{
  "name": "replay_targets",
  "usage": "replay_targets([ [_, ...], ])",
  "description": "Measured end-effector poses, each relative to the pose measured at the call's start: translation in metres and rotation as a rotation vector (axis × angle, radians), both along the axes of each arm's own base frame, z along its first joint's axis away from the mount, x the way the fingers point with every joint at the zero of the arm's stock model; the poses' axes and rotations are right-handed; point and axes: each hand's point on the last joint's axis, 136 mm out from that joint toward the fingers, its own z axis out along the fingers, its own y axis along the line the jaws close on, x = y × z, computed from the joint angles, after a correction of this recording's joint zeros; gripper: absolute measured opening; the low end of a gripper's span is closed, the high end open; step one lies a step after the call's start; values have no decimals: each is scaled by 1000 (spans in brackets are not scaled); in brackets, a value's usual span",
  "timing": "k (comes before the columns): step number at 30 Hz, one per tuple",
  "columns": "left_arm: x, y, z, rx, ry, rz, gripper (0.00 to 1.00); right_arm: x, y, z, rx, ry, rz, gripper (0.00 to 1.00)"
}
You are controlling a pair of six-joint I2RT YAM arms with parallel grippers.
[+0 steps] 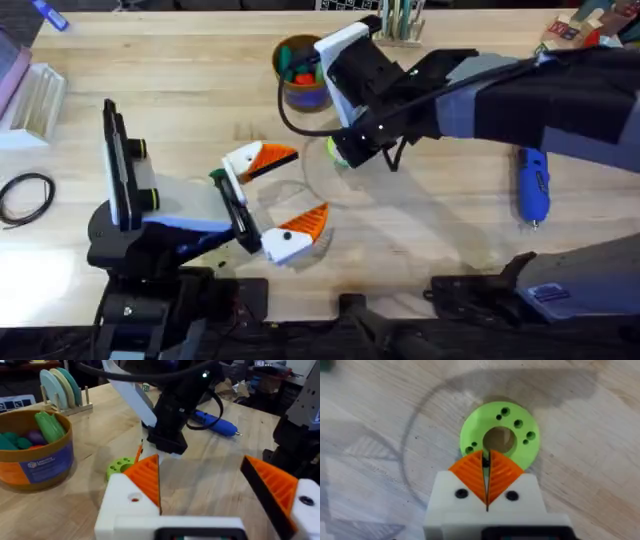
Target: Pick up the gripper from the table and insert it into the empty holder that is missing its gripper. Then pick up a screw, insert it into the mounting hole, and use the screwdriver to tighten it. Finally, clean up the table by picking up the vegetable and placing it into the bucket.
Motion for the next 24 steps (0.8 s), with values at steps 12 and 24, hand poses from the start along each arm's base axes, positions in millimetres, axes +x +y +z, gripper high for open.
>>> replay_targets([
  [12, 0, 0, 0, 0, 0, 0, 988, -1, -21, 4, -86, -11, -28, 6],
  [24, 0, 0, 0, 0, 0, 0, 987, -6, -30, 78, -116, -27, 18, 6],
])
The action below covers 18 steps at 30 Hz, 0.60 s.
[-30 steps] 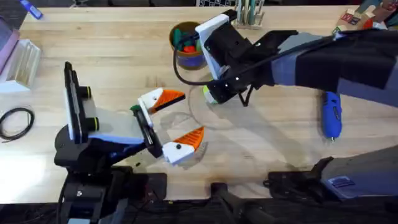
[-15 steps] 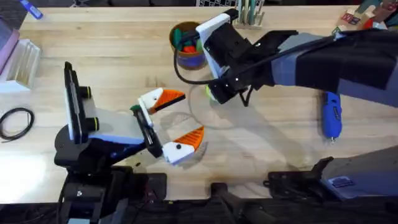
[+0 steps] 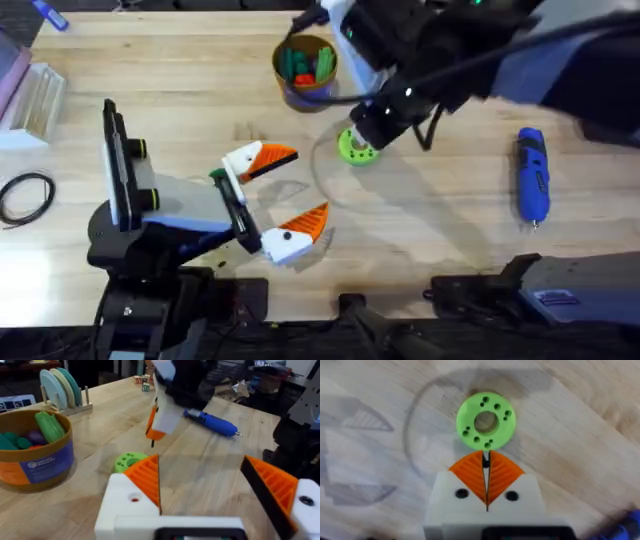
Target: Pick up the gripper from the table and insert it into the empty holder that is missing its gripper. Then pick up a screw, insert it into the mounting hole, and use the screwdriver to tighten it. Finally, clean up the table by picking up the vegetable and placing it into the bucket.
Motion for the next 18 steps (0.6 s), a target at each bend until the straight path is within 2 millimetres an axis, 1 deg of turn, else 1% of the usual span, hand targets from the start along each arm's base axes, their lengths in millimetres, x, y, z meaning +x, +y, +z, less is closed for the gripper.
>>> replay_targets([
  [2, 0, 0, 0, 0, 0, 0, 987, -1, 1, 17, -5, 0, 20, 6],
  [5, 0, 0, 0, 0, 0, 0, 987, 4, 17, 55, 41, -50, 65, 6],
  [8, 0, 0, 0, 0, 0, 0, 987, 4, 45, 95, 139, -113, 130, 6],
  [10, 0, 0, 0, 0, 0, 0, 987, 0, 64, 114, 208, -137, 175, 6],
  [12, 0, 0, 0, 0, 0, 0, 988, -8, 82, 127, 265, -155, 221, 6],
  [13, 0, 0, 0, 0, 0, 0, 987, -13, 89, 130, 283, -156, 244, 6],
  [18, 0, 0, 0, 0, 0, 0, 987, -39, 119, 129, 319, -132, 335, 6],
])
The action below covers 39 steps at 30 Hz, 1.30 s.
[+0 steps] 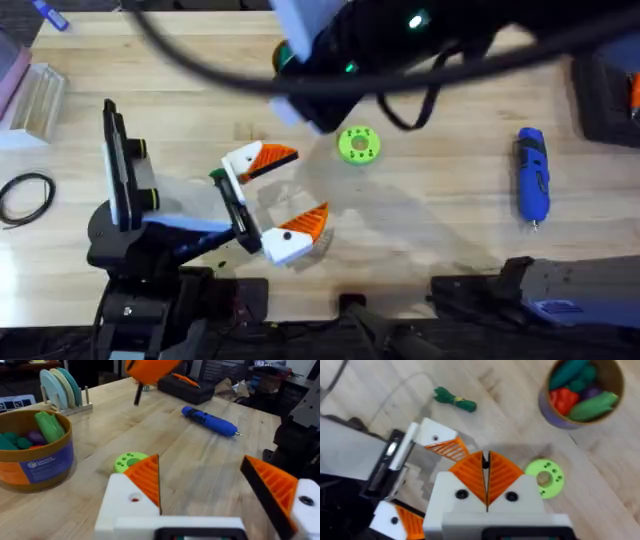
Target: Pick up the gripper from the table and insert it into the empty holder that is missing its gripper. Then pick up a screw, insert it into the mounting hole, and use the screwdriver to tighten it. Finally, clean up the table by picking up the vegetable and placing it into the bucket.
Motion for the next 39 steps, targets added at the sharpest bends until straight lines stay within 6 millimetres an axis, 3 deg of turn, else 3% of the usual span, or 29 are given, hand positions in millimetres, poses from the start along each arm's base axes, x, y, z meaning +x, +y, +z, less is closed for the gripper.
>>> replay_targets([
  [9, 0, 0, 0, 0, 1, 0, 987, -18, 36, -18, -4, 20, 84, 6],
  [15, 0, 0, 0, 1, 0, 0, 987, -28, 46, -21, -3, 24, 116, 6],
  [21, 0, 0, 0, 2, -3, 0, 988, -35, 54, -24, -2, 26, 136, 6],
  [28, 0, 0, 0, 2, -1, 0, 987, -34, 62, -43, -35, 48, 142, 6],
  [39, 0, 0, 0, 1, 0, -1, 988, -33, 63, -44, -33, 47, 143, 6],
])
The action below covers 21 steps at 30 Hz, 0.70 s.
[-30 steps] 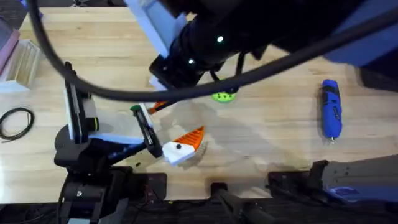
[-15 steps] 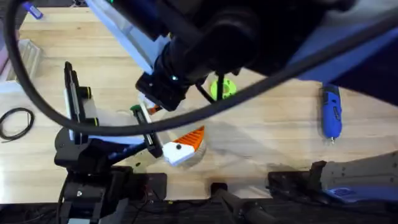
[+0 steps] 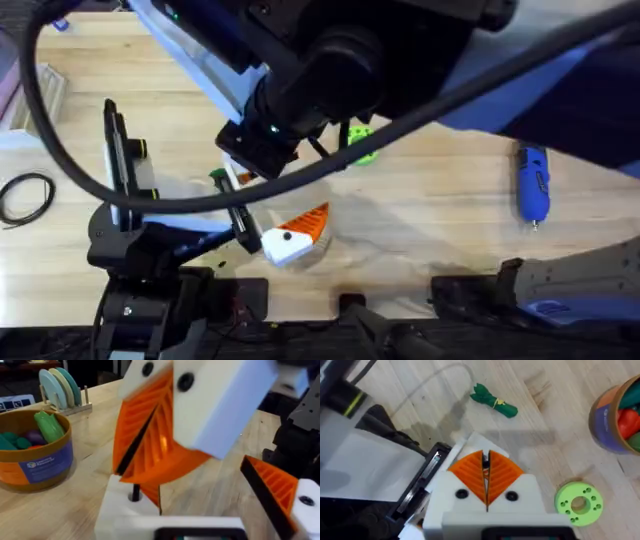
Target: Pick up the gripper from the table and insert it into the empty holder that is missing its gripper. Then pick up a screw, insert it into the mounting hole, and use the screwdriver to tighten it. Finally, clean up the table by picking up the vegetable and placing it into the bucket.
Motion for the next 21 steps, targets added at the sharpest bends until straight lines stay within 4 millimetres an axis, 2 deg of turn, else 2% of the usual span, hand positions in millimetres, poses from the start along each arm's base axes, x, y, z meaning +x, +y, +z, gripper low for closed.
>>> replay_targets([
  [19, 0, 0, -1, -3, 10, -2, 987, 1, 6, -13, -20, 14, 5, 6],
  [20, 0, 0, 0, -3, 10, -2, 987, 1, 6, -13, -20, 15, 4, 13],
  [21, 0, 0, -1, -3, 10, -2, 987, 1, 6, -13, -18, 19, 0, 117],
])
